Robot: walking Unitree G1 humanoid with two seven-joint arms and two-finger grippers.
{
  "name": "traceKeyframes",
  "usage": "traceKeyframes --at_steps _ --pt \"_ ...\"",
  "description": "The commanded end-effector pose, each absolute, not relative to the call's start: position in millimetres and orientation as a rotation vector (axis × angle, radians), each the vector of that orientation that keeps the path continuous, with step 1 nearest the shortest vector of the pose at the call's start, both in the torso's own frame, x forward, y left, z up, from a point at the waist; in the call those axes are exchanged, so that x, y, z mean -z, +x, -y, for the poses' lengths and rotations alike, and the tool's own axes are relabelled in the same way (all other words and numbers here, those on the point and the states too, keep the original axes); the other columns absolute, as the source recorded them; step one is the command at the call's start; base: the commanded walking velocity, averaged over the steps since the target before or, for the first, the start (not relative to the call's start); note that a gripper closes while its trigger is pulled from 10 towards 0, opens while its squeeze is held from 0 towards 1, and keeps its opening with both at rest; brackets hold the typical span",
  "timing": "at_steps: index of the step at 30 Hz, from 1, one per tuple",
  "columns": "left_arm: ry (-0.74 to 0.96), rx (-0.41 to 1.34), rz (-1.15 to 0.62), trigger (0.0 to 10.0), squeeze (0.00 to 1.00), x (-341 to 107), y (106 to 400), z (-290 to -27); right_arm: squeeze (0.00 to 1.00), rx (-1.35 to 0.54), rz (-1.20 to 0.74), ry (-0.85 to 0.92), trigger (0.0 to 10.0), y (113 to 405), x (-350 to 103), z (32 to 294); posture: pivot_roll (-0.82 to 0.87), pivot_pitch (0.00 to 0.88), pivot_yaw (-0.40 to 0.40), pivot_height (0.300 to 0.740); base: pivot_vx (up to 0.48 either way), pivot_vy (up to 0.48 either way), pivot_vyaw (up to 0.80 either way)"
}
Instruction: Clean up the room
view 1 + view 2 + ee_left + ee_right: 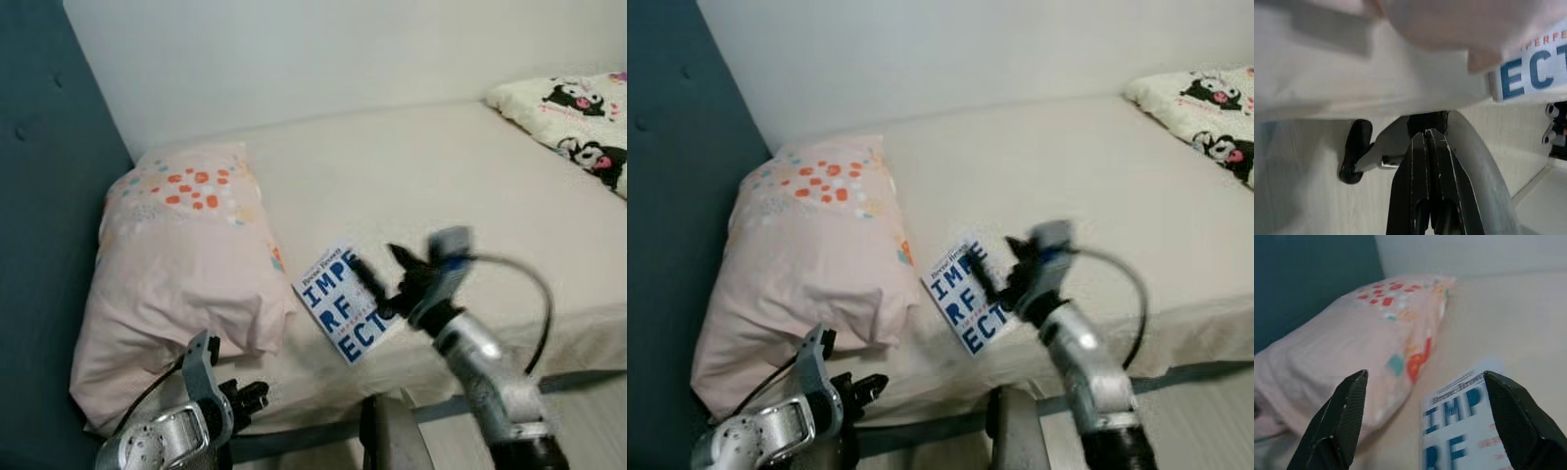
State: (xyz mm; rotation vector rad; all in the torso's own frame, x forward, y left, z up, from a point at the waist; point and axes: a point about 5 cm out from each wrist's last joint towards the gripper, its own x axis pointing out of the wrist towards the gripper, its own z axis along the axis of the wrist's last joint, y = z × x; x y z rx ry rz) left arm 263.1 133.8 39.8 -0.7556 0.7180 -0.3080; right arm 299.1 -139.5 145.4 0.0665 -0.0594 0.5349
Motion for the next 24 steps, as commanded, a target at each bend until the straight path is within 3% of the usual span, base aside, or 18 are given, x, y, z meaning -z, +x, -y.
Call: traceKeyframes --at_steps 1,4,5,6,7,11,13,24 --pt "-0.722 0.295 -0.751 10.0 0.00 -32.7 261.5 -128.7 0.00 -0.443 0.035 0.105 10.0 299.4 -142.1 146.6 -0.09 0.192 0.041 0.587 0.000 0.000 0.00" --pt "-0.578 0.346 -0.709 10.0 0.00 -37.9 266.3 -120.6 0.00 -0.271 -0.030 0.223 10.0 300.8 -129.5 162.8 -0.10 0.190 0.047 0.587 0.000 0.000 0.00" --pt "-0.487 0.380 -0.646 10.0 0.00 -44.7 270.2 -118.0 0.58 -0.166 -0.051 0.315 10.0 300.0 -124.1 172.7 -0.10 0.190 0.051 0.587 0.000 0.000 0.00" --pt "-0.391 0.406 -0.562 10.0 0.00 -53.3 274.3 -117.1 1.00 -0.093 -0.073 0.433 10.0 298.0 -118.8 179.3 -0.10 0.190 0.051 0.587 0.000 0.000 0.00" --pt "-0.327 0.433 -0.503 10.0 0.00 -59.9 276.6 -116.3 1.00 -0.040 -0.102 0.526 10.0 294.5 -112.7 182.9 -0.10 0.189 0.055 0.587 0.000 0.000 0.00" --pt "-0.294 0.456 -0.456 10.0 0.00 -65.6 277.5 -116.2 1.00 -0.019 -0.118 0.592 10.0 291.0 -108.4 182.9 -0.10 0.189 0.055 0.587 0.000 0.000 0.00" --pt "-0.195 0.497 -0.358 10.0 0.00 -77.9 277.2 -122.4 1.00 -0.051 -0.252 0.748 10.0 276.1 -84.2 165.1 -0.09 0.189 0.050 0.587 0.000 0.000 0.00" --pt "-0.129 0.528 -0.274 10.0 0.00 -92.6 271.0 -136.2 1.00 0.045 -0.415 0.885 10.0 259.8 -50.1 154.1 -0.06 0.192 0.037 0.587 0.000 0.000 0.00"
